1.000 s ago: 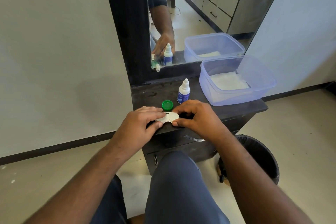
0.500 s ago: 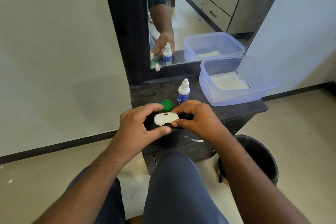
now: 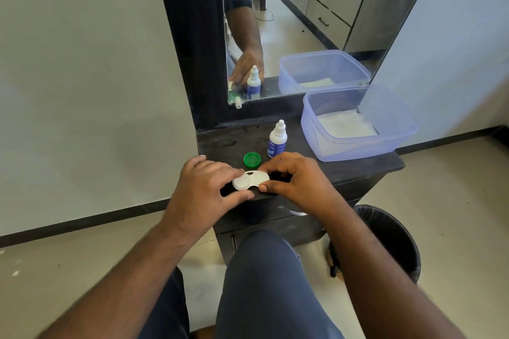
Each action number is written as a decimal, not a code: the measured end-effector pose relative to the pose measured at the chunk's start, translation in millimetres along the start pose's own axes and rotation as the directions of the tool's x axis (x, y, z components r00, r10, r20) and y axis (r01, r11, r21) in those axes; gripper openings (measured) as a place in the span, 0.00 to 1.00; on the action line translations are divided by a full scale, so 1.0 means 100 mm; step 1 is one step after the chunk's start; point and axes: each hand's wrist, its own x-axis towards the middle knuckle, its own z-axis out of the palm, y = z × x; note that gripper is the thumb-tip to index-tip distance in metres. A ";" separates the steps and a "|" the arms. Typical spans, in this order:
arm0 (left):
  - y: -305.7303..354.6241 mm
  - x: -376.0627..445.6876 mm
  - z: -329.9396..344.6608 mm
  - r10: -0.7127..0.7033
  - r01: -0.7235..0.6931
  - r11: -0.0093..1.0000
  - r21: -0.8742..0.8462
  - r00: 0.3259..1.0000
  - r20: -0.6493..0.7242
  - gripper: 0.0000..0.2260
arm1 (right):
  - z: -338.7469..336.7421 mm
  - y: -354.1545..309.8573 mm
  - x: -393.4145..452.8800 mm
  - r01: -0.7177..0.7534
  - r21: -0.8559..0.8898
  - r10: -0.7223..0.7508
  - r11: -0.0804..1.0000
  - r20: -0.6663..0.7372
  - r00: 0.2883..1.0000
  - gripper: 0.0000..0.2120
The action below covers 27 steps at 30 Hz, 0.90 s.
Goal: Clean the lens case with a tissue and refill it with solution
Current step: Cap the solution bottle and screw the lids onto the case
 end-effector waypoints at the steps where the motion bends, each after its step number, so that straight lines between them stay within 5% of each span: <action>1: 0.00 0.00 0.02 0.001 -0.001 1.000 -0.015 1.000 -0.004 0.20 | 0.00 0.00 0.00 0.003 0.000 -0.003 1.000 -0.004 1.000 0.17; 4: 0.00 0.00 0.04 0.017 -0.019 0.995 -0.097 1.000 -0.023 0.12 | 0.00 0.00 0.01 0.013 0.001 -0.013 1.000 -0.011 1.000 0.17; 12: -0.11 0.04 -0.08 0.070 -0.057 0.979 -0.197 0.996 0.063 0.13 | 0.03 0.00 0.00 0.055 -0.010 -0.055 0.998 0.000 0.999 0.17; 16: -0.12 -0.03 -0.13 -0.006 0.004 0.978 -0.208 1.000 -0.006 0.12 | 0.01 0.02 -0.01 0.010 0.169 0.001 0.986 -0.065 0.998 0.18; 23: -0.13 -0.10 -0.18 -0.069 0.060 0.977 -0.206 0.997 -0.033 0.12 | 0.13 -0.08 0.11 0.023 -0.161 -0.030 0.987 -0.042 0.999 0.17; 27: -0.17 -0.10 -0.15 -0.057 0.046 0.976 -0.212 0.997 -0.046 0.12 | 0.13 -0.10 0.07 0.024 -0.202 -0.036 0.979 -0.057 0.998 0.10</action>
